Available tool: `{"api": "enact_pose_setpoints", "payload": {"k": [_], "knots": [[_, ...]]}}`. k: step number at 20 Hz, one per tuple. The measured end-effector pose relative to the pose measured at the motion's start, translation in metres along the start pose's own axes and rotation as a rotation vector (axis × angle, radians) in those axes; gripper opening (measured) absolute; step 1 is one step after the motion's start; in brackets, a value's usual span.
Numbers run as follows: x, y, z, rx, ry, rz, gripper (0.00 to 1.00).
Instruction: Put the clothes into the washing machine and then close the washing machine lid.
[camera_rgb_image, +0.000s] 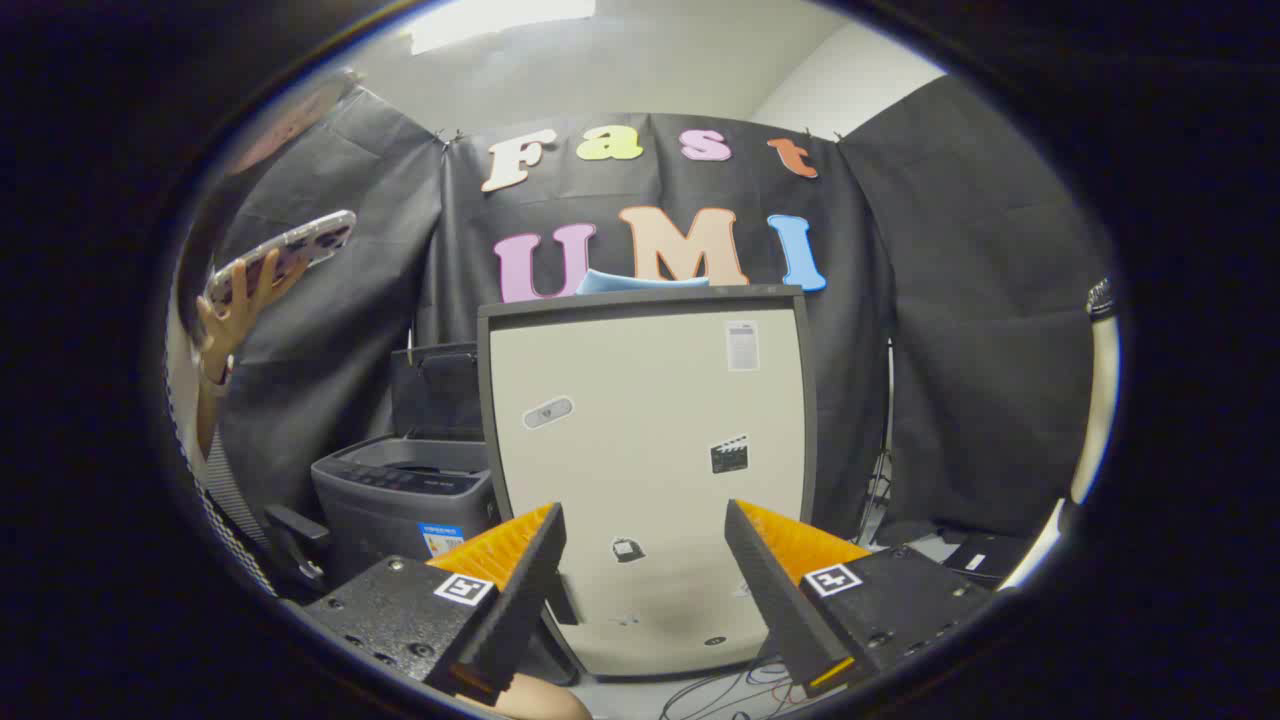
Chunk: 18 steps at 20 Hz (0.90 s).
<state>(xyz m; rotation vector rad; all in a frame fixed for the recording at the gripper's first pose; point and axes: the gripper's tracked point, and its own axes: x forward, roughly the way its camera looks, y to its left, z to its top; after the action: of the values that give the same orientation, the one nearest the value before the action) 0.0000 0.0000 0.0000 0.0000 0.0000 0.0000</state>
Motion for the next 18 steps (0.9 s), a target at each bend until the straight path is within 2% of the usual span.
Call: {"api": "enact_pose_setpoints", "payload": {"k": [3, 7, 9, 12, 14, 18], "knots": [[0.008, -0.001, 0.021, 0.01, -0.022, -0.005, 0.97], [0.039, -0.001, 0.086, -0.065, -0.061, -0.028, 0.97], [0.066, 0.007, 0.127, -0.089, -0.066, -0.026, 0.97], [0.115, 0.025, 0.181, -0.052, -0.062, 0.004, 0.97], [0.152, 0.026, 0.212, -0.023, -0.065, -0.013, 0.97], [0.231, 0.024, 0.239, -0.006, 0.0, -0.031, 0.97]]}}
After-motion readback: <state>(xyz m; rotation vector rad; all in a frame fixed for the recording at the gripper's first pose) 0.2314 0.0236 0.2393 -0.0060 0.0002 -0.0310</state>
